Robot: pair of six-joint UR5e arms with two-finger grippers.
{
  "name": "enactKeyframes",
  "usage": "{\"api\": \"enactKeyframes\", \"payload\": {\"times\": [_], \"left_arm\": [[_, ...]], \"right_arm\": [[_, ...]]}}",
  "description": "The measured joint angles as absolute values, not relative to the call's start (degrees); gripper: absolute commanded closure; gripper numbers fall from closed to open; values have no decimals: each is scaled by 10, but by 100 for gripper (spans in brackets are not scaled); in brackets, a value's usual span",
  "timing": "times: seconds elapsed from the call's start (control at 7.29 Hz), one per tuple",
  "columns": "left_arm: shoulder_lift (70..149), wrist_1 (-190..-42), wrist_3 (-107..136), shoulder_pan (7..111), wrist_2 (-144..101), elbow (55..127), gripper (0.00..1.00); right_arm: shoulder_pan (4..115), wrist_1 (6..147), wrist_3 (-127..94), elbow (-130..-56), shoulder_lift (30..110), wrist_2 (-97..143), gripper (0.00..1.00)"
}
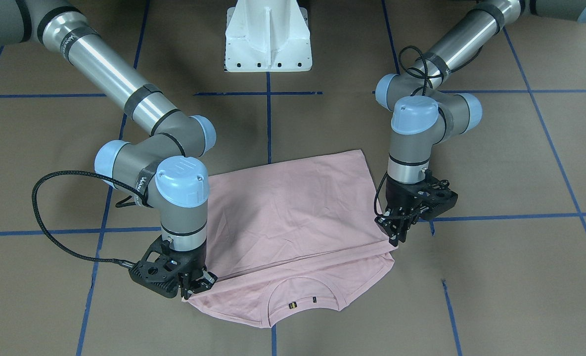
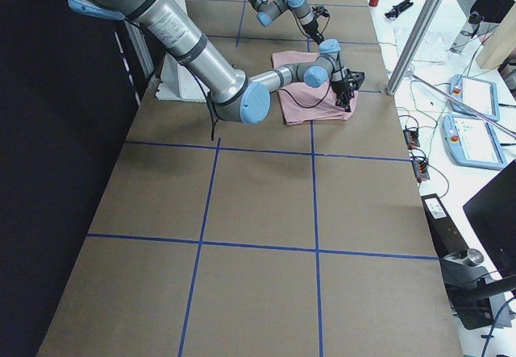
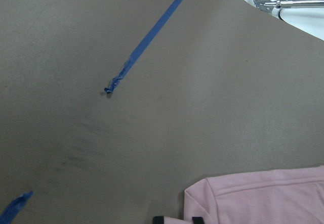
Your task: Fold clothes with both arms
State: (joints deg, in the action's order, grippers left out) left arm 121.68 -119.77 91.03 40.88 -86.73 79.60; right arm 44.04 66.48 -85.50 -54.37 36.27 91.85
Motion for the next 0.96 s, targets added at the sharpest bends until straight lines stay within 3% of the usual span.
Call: {"api": "enactKeyframes", "payload": {"times": [0.14,0.41,0.69,0.96], "left_arm": [[1216,-1202,910,409,-867,796,65],[1215,-1211,909,410,-869,796,55],[1212,-1248,910,412,-904,803,53],[1210,-1267,913,417,-966,820,54]], "right_arm": [[441,664,-854,-540,362,918,1],[442,663,-842,-533,362,919,0],[463,663,-805,-552,367,962,0],[473,667,-808,-690,449,1034,2]]}}
